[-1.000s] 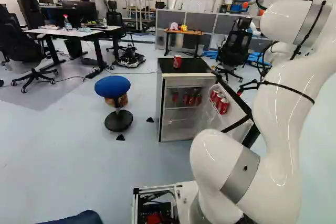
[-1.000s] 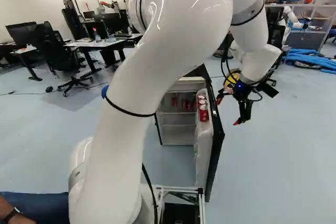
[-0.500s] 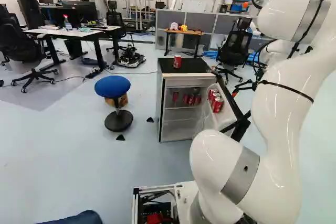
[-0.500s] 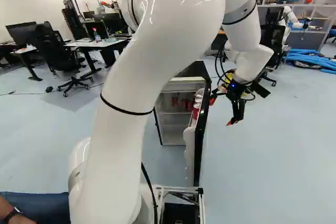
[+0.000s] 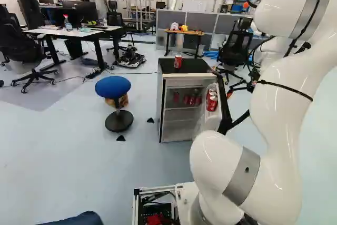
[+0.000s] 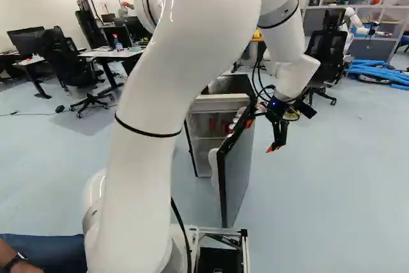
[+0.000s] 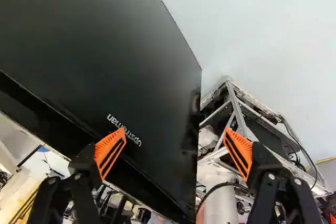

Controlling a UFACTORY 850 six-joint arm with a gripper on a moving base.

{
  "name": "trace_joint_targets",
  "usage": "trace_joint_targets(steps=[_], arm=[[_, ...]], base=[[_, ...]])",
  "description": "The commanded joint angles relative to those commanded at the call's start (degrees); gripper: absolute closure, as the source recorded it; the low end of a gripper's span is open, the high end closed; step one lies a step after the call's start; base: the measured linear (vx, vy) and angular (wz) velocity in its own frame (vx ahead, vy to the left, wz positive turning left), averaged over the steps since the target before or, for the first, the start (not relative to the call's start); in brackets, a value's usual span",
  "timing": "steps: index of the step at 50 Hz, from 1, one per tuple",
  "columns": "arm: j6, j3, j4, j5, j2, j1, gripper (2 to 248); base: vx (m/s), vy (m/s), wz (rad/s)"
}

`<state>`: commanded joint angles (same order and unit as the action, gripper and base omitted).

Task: Grab a drink from the fridge

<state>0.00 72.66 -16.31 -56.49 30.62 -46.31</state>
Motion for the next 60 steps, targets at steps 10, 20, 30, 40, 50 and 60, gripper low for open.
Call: trace_joint_targets(steps=[10,20,30,40,50,60], arm=[[0.0,-1.5,0.0,0.0,-0.9,1.4,3],[0.0,-2.9,0.0,0.0,-1.7,2.8,3],[0.0,-4.2,0.0,0.0,-2.5,4.4,3],[0.0,-5.5,0.0,0.0,-3.3,6.0,3],[0.0,-6.7,0.0,0.0,-4.0,7.6,3],[0.0,-7.9,0.0,0.2,-4.7,9.4,3]], base=[[0.0,0.0,0.0],[0.0,0.0,0.0],[0.0,0.0,0.0],[0.0,0.0,0.0],[0.0,0.0,0.0],[0.0,0.0,0.0]])
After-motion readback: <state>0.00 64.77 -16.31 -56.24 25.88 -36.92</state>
